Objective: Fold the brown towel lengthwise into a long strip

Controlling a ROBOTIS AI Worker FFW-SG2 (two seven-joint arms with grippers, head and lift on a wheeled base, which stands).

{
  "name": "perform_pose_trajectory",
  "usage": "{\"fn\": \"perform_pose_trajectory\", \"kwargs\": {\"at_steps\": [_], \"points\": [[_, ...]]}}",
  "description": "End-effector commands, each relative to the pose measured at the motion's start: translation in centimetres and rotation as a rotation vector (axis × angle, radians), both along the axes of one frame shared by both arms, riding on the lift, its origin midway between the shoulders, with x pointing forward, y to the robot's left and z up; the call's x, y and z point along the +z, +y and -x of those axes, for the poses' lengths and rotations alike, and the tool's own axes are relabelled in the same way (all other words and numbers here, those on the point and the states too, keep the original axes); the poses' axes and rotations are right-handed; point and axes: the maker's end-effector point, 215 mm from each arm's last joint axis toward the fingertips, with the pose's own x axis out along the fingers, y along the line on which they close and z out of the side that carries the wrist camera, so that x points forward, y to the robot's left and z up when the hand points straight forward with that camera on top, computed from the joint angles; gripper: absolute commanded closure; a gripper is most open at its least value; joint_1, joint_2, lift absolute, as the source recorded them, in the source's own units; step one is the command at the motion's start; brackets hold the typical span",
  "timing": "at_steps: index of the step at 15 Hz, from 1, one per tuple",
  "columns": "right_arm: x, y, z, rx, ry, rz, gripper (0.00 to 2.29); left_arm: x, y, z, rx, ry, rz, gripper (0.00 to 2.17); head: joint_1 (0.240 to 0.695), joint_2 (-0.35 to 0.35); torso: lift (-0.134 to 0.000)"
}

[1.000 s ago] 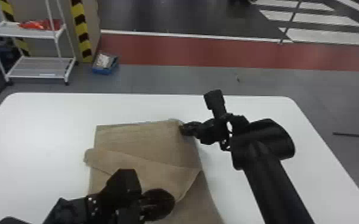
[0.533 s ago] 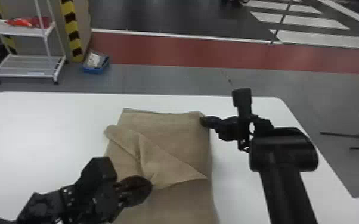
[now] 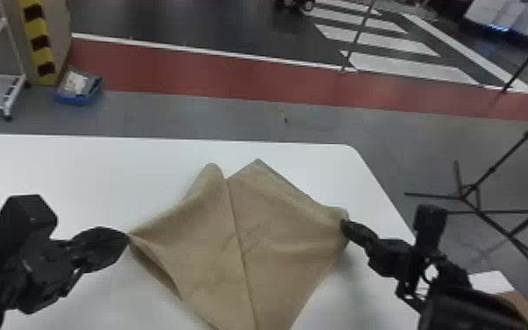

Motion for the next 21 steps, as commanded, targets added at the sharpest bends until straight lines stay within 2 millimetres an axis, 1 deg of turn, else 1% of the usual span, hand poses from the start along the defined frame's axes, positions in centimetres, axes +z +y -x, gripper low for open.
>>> {"fn": "perform_pose_trajectory", "kwargs": {"at_steps": [1,2,3,4,5,6,8,10,11,12,13,15,17,18,20,21], "points": [[-1.0,-0.3,4.5,-0.019,0.012,-0.021,2.04,-0.5,2.1,-0.1,0.053,0.011,0.006,1.02,0.695,-0.35,-0.116],[-1.0,-0.3,6.1,-0.025,0.013,-0.03,2.02,-0.5,3.0,-0.3,0.075,0.009,0.007,1.02,0.695,-0.35,-0.116],[-0.5,-0.4,7.3,-0.023,0.006,-0.035,1.77,-0.6,4.3,-0.3,0.105,0.009,0.004,1.02,0.695,-0.35,-0.116],[-0.5,0.2,8.1,-0.011,0.01,-0.049,1.18,-0.6,6.0,-0.3,0.141,0.007,-0.002,1.02,0.695,-0.35,-0.116],[-0.2,0.4,8.5,-0.004,0.012,-0.044,0.48,-0.5,7.7,0.0,0.18,0.007,0.004,1.02,0.695,-0.35,-0.116],[-0.1,0.5,8.8,0.0,0.024,-0.036,0.0,-0.2,9.6,0.3,0.218,0.003,0.01,1.02,0.695,-0.35,-0.116],[0.8,0.3,9.5,0.019,0.04,0.008,0.0,0.2,12.0,0.5,0.269,-0.004,0.017,1.02,0.695,-0.326,-0.116],[2.6,0.0,9.9,0.079,0.039,0.127,0.06,0.8,14.3,0.9,0.312,-0.009,0.025,1.02,0.695,-0.285,-0.116],[3.5,-0.3,10.0,0.115,0.029,0.201,0.06,0.8,15.3,1.2,0.33,-0.01,0.022,1.02,0.695,-0.285,-0.116],[4.4,-0.5,9.8,0.176,0.016,0.303,0.07,0.6,16.6,1.7,0.351,-0.006,0.013,1.02,0.695,-0.262,-0.116],[4.9,-0.8,9.7,0.239,0.029,0.398,0.08,0.3,17.5,2.1,0.365,0.001,0.006,1.02,0.695,-0.251,-0.116],[5.9,-1.4,9.4,0.388,0.057,0.639,0.09,-0.2,18.4,2.8,0.374,0.017,0.001,1.02,0.695,-0.236,-0.116],[5.4,-1.6,9.2,0.521,0.101,0.831,0.1,-0.3,18.4,3.0,0.368,0.023,0.002,1.02,0.695,-0.226,-0.116],[4.5,-1.4,9.2,0.588,0.143,0.892,0.12,-0.4,18.2,3.1,0.363,0.026,0.004,1.02,0.695,-0.226,-0.116],[2.5,-1.6,9.8,0.695,0.255,0.959,0.15,-0.2,17.9,3.1,0.355,0.026,0.009,1.02,0.695,-0.228,-0.116],[1.6,-2.1,10.2,0.734,0.306,0.976,0.16,-0.1,17.7,3.1,0.349,0.024,0.008,1.02,0.695,-0.23,-0.116]]}}
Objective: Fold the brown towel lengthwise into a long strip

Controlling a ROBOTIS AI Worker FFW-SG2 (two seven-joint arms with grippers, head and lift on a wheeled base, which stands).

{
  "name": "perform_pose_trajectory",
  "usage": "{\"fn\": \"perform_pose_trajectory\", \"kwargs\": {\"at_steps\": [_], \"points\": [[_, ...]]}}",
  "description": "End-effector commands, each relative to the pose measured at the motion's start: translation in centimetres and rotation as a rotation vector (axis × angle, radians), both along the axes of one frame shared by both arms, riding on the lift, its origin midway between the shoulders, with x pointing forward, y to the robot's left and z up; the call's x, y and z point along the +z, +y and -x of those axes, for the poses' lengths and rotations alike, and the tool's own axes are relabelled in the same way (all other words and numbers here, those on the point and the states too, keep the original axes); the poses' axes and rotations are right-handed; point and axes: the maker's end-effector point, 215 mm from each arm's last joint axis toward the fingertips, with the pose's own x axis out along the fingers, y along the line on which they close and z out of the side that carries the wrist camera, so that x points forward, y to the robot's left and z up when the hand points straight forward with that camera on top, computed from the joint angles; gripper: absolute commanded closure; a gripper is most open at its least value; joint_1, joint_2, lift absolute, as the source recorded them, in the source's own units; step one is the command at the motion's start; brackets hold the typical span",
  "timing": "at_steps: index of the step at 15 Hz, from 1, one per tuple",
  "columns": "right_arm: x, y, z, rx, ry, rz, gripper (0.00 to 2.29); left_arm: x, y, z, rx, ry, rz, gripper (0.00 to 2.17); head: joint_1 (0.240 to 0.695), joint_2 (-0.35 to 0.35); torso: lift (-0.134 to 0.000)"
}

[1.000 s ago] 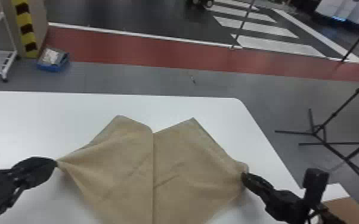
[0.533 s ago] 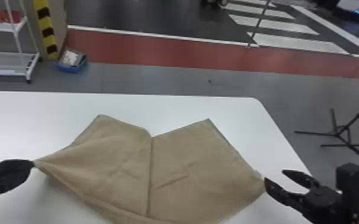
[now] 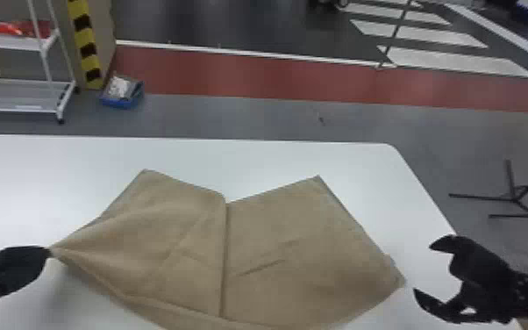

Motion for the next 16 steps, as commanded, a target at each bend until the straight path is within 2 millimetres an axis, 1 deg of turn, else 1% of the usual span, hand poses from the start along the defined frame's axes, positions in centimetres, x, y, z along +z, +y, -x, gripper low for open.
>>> {"fn": "perform_pose_trajectory", "kwargs": {"at_steps": [1,2,3,5,8,9,10,11,12,14,15,16], "points": [[-2.1,-0.9,0.3,0.042,0.106,0.091,0.19,0.2,-0.2,0.0,-0.007,-0.003,0.0,1.02,0.695,-0.233,-0.116],[-2.7,-0.9,-0.3,0.052,0.128,0.108,0.22,0.3,-0.2,0.0,-0.007,-0.005,0.001,1.02,0.695,-0.238,-0.116],[-3.4,-0.3,-0.7,0.072,0.156,0.105,0.22,0.3,-0.3,0.0,-0.009,-0.004,0.002,1.02,0.695,-0.245,-0.116],[-4.1,0.6,-1.7,0.086,0.165,0.097,0.28,0.3,-0.8,0.0,-0.019,-0.003,0.006,1.02,0.695,-0.245,-0.116],[-5.3,2.0,-2.0,0.121,0.21,0.101,0.35,0.2,-0.7,0.1,-0.021,-0.001,0.002,1.02,0.695,-0.233,-0.116],[-5.8,2.3,-1.7,0.139,0.244,0.105,0.49,0.2,-0.7,0.1,-0.021,-0.001,0.002,1.02,0.695,-0.223,-0.116],[-5.8,2.7,-1.5,0.152,0.266,0.094,0.6,0.2,-0.8,0.1,-0.023,0.0,0.003,1.02,0.695,-0.217,-0.116],[-5.8,3.0,-1.3,0.161,0.279,0.08,0.78,0.2,-0.8,0.1,-0.023,0.0,0.003,1.02,0.695,-0.212,-0.116],[-5.7,3.1,-1.4,0.163,0.278,0.077,1.02,0.2,-0.9,0.2,-0.025,0.0,0.004,1.02,0.695,-0.209,-0.116],[-5.4,3.1,-1.0,0.163,0.285,0.044,1.63,0.2,-0.9,0.2,-0.027,0.001,0.003,1.02,0.695,-0.202,-0.116],[-4.5,2.8,-1.2,0.152,0.26,0.018,1.89,0.3,-0.8,0.2,-0.026,-0.001,0.002,1.02,0.695,-0.201,-0.116],[-3.3,2.4,-1.5,0.136,0.224,-0.014,2.04,0.3,-0.7,0.1,-0.025,-0.001,0.002,1.02,0.695,-0.2,-0.116]]}}
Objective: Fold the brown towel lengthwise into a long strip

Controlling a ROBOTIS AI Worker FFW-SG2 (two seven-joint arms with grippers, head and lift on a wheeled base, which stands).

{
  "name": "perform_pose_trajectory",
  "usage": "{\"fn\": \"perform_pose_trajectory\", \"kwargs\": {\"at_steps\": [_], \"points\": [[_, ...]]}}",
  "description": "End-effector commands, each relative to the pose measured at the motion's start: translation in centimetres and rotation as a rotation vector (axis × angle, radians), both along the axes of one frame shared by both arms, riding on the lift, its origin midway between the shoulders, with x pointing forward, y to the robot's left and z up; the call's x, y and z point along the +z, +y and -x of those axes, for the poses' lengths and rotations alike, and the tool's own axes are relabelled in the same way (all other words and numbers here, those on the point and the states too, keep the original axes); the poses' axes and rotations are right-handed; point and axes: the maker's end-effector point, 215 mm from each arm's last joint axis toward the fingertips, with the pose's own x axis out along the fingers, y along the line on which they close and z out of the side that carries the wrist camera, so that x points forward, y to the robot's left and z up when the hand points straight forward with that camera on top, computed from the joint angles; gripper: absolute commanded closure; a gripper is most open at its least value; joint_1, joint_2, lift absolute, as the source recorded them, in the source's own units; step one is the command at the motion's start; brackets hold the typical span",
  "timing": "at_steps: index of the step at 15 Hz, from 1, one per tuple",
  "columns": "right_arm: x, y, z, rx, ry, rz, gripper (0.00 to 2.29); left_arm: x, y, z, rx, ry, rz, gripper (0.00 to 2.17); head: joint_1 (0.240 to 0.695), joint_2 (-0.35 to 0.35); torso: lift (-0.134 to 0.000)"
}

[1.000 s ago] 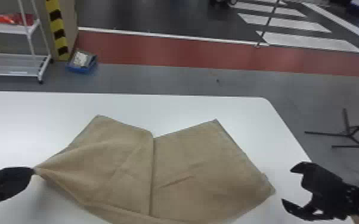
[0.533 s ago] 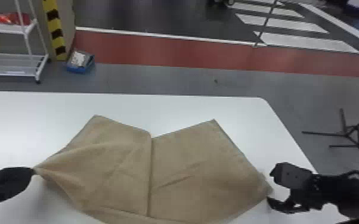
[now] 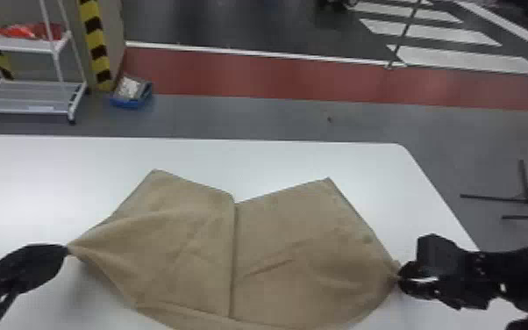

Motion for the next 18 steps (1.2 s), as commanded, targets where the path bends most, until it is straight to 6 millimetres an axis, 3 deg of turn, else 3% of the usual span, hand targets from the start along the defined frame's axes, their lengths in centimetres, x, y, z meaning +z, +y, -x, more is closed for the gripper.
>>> {"fn": "perform_pose_trajectory", "kwargs": {"at_steps": [1,4,6,8,10,12,15,17,18], "points": [[2.7,-1.2,-0.5,-0.04,-0.071,-0.062,2.04,0.1,0.2,0.0,0.005,-0.003,-0.001,1.02,0.695,-0.201,-0.116],[7.4,-4.3,-0.8,-0.117,-0.197,-0.145,2.04,0.6,0.4,-0.4,0.019,-0.02,-0.007,1.02,0.695,-0.215,-0.116],[12.3,-6.8,-0.5,-0.177,-0.322,-0.219,2.04,1.6,0.8,-0.9,0.031,-0.042,-0.01,1.02,0.695,-0.233,-0.116],[16.9,-9.1,0.2,-0.26,-0.431,-0.328,2.05,4.0,0.9,-1.7,0.036,-0.093,-0.01,1.02,0.695,-0.263,-0.116],[20.5,-10.0,0.0,-0.34,-0.497,-0.449,2.05,7.1,0.2,-2.8,0.007,-0.163,-0.016,1.02,0.695,-0.284,-0.116],[22.3,-9.6,-1.1,-0.385,-0.518,-0.534,2.05,10.0,-1.6,-3.8,-0.065,-0.247,-0.033,1.02,0.695,-0.316,-0.115],[22.0,-8.3,-3.0,-0.438,-0.48,-0.596,2.05,13.0,-5.1,-6.1,-0.172,-0.287,-0.024,1.02,0.695,-0.339,-0.115],[22.0,-6.6,-3.8,-0.419,-0.472,-0.59,2.04,13.1,-6.4,-6.0,-0.216,-0.275,-0.028,1.02,0.695,-0.343,-0.115],[21.6,-6.1,-3.5,-0.411,-0.47,-0.582,2.05,11.5,-7.0,-4.7,-0.252,-0.232,-0.019,1.01,0.695,-0.34,-0.115]]}}
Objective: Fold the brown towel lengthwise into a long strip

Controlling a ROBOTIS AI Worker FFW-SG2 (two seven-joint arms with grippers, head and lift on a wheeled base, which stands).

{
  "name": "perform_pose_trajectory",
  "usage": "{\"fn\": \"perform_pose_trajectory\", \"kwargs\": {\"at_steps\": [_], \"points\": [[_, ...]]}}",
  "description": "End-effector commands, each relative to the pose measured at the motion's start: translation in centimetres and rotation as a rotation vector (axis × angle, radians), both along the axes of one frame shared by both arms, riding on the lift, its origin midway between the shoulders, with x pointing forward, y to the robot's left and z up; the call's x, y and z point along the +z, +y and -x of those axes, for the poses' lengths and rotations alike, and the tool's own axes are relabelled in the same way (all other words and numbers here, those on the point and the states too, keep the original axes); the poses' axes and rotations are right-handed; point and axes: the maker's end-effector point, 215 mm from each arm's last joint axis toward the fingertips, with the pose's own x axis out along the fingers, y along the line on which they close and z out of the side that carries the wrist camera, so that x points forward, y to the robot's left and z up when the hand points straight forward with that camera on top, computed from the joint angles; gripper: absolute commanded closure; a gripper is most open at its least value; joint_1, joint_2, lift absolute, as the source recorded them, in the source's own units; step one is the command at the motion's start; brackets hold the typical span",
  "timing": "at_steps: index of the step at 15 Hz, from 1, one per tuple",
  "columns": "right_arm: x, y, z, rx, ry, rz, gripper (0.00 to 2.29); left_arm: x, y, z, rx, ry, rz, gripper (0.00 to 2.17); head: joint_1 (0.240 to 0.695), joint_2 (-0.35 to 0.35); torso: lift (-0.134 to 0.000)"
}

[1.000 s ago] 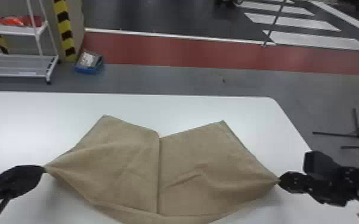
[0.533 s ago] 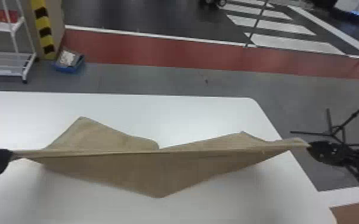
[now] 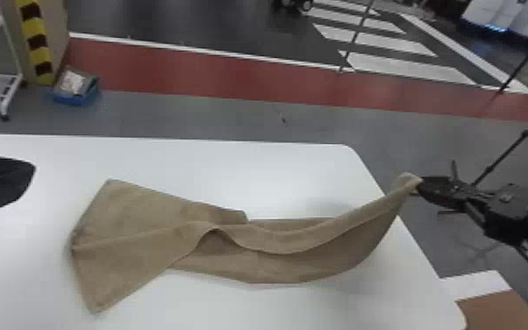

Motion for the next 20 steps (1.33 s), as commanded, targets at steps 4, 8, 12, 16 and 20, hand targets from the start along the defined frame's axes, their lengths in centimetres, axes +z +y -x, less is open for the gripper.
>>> {"fn": "perform_pose_trajectory", "kwargs": {"at_steps": [4,8,12,16,20], "points": [[-4.2,-0.3,2.5,0.034,0.059,0.067,2.05,-8.4,-4.0,8.1,-0.126,0.163,-0.029,0.25,0.695,-0.35,-0.115],[-7.1,-1.4,3.5,0.018,0.093,0.038,2.04,-12.8,-10.7,11.9,-0.307,0.205,-0.11,0.25,0.695,-0.35,-0.115],[-8.6,-1.9,4.5,0.019,0.106,0.027,2.04,-15.9,-13.6,12.0,-0.371,0.222,-0.152,0.31,0.695,-0.35,-0.115],[-9.0,-1.6,4.6,0.022,0.105,0.016,2.04,-17.3,-13.2,10.1,-0.348,0.228,-0.169,0.33,0.695,-0.35,-0.115],[-8.9,-1.5,4.6,0.02,0.1,0.015,2.04,-18.7,-11.4,8.3,-0.316,0.251,-0.18,0.44,0.695,-0.35,-0.115]]}}
